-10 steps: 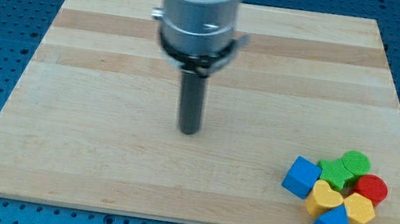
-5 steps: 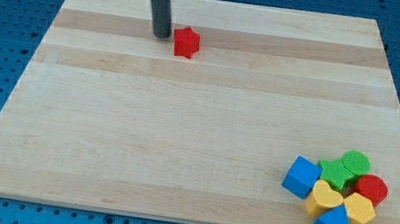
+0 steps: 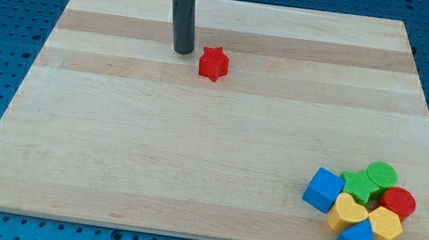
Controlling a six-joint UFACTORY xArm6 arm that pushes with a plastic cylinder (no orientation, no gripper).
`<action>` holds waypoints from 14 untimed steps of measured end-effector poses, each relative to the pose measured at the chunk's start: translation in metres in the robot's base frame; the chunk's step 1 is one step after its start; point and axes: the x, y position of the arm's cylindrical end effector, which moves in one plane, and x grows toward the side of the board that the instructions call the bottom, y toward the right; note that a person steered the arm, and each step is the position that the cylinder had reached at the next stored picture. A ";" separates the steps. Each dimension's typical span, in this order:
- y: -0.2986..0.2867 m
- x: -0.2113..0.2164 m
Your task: Move the red star into the green circle
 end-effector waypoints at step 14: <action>0.257 0.126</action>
